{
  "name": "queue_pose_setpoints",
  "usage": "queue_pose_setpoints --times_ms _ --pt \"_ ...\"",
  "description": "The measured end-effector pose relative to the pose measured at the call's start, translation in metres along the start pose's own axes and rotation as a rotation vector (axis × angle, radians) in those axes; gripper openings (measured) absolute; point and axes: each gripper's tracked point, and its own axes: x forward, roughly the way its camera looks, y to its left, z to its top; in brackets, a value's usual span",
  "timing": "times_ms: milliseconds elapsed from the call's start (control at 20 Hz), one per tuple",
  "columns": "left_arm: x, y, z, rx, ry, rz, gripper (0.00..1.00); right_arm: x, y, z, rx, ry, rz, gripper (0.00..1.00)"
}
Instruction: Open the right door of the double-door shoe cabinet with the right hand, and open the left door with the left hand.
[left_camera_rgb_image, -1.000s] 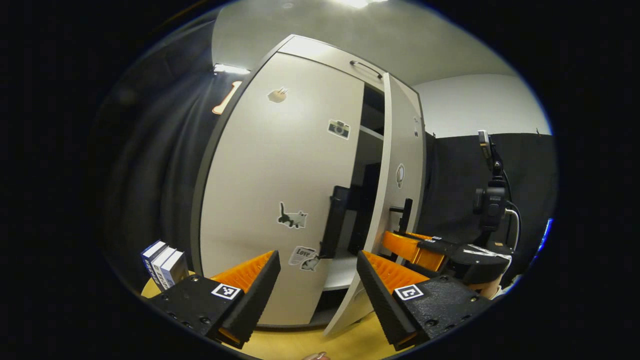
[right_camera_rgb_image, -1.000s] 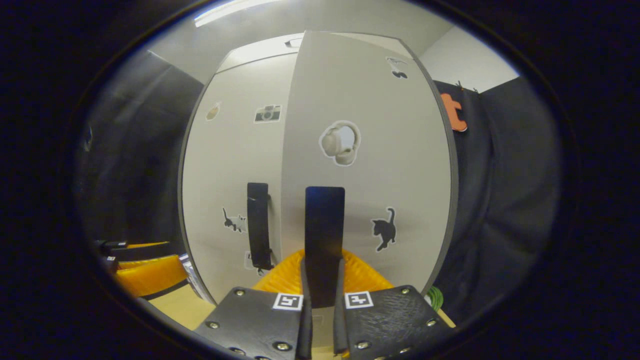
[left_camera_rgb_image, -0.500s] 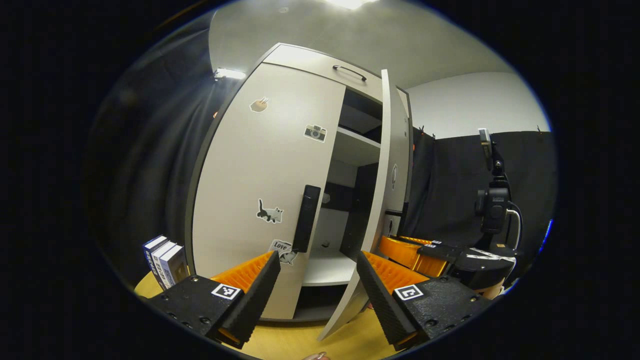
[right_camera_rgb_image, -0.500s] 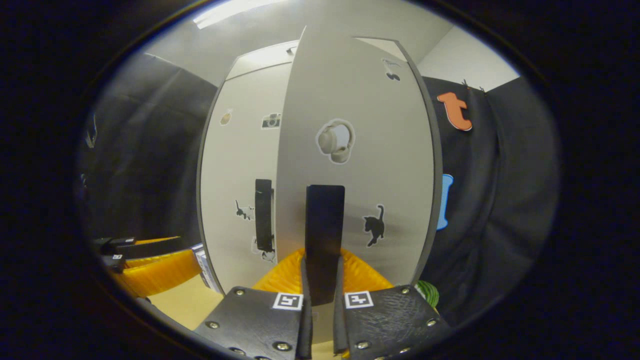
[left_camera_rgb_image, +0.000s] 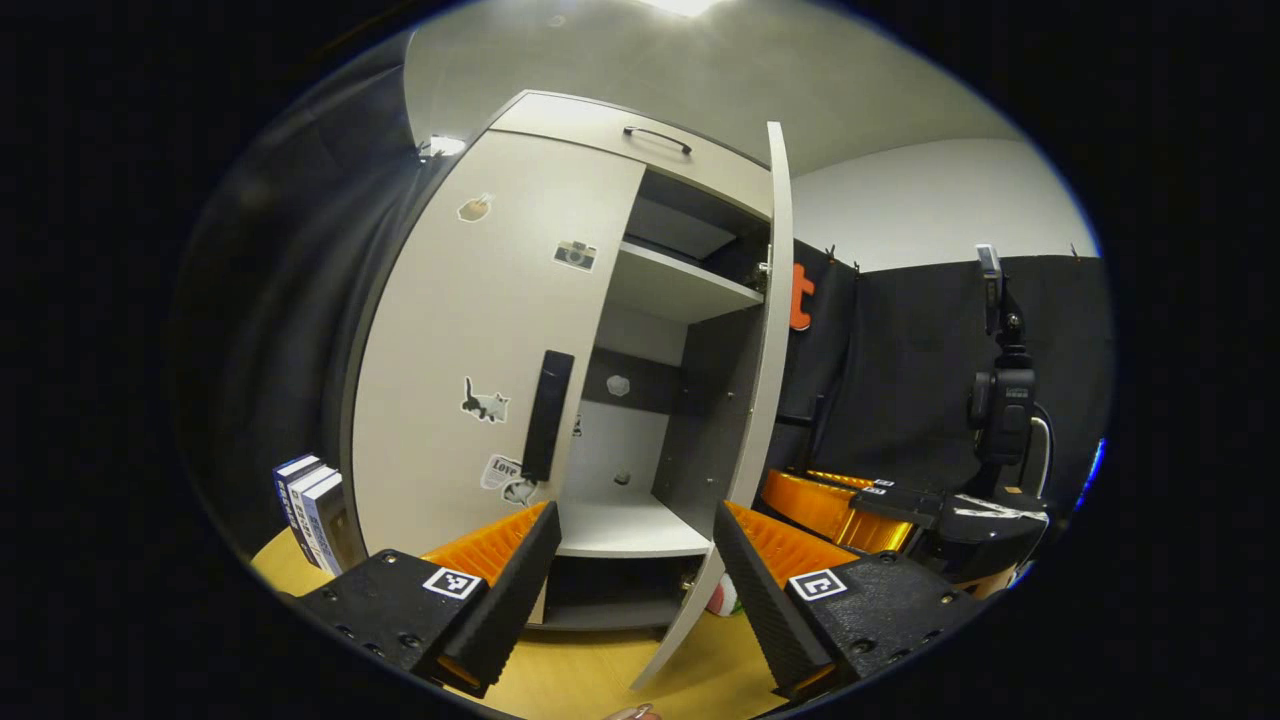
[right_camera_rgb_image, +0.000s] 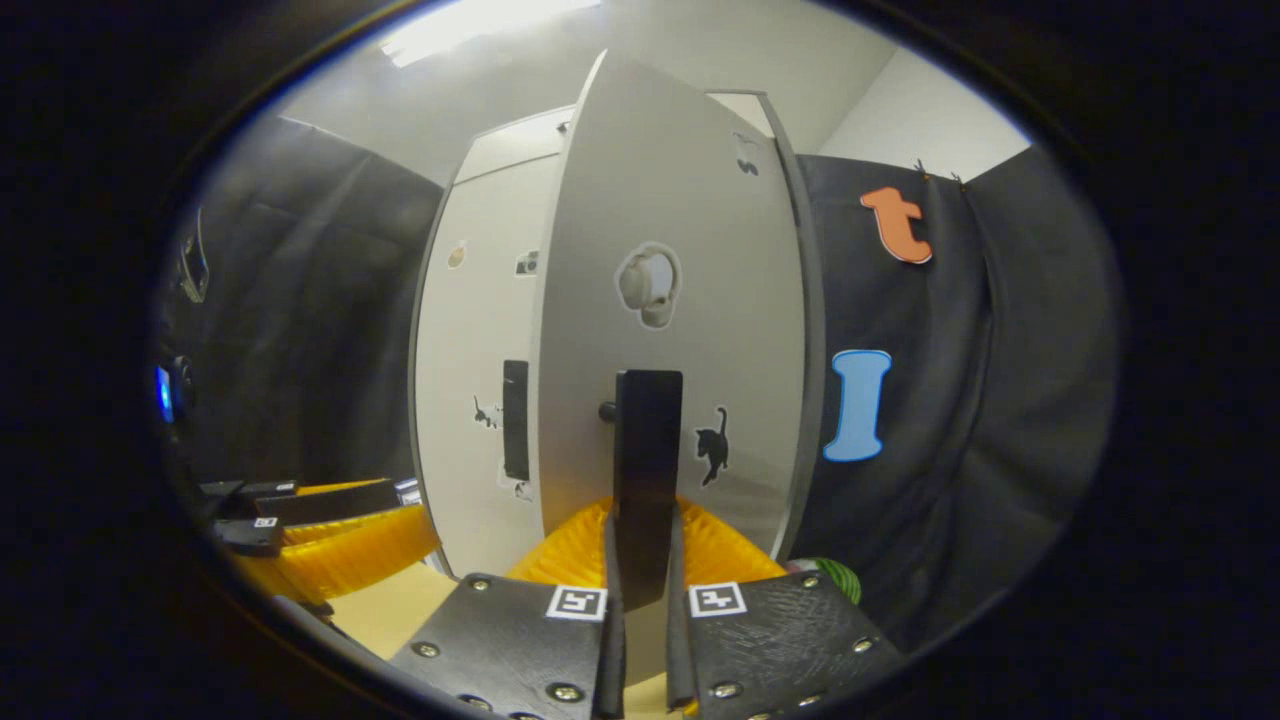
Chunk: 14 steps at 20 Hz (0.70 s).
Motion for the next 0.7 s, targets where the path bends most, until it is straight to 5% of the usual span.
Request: queue_pose_setpoints --times_ms 700 --pt "0.007 -0.03 -0.005 0.013 0.004 -0.014 0.96 -0.033 -0.062 -0.009 0.002 0.021 -0.11 0.15"
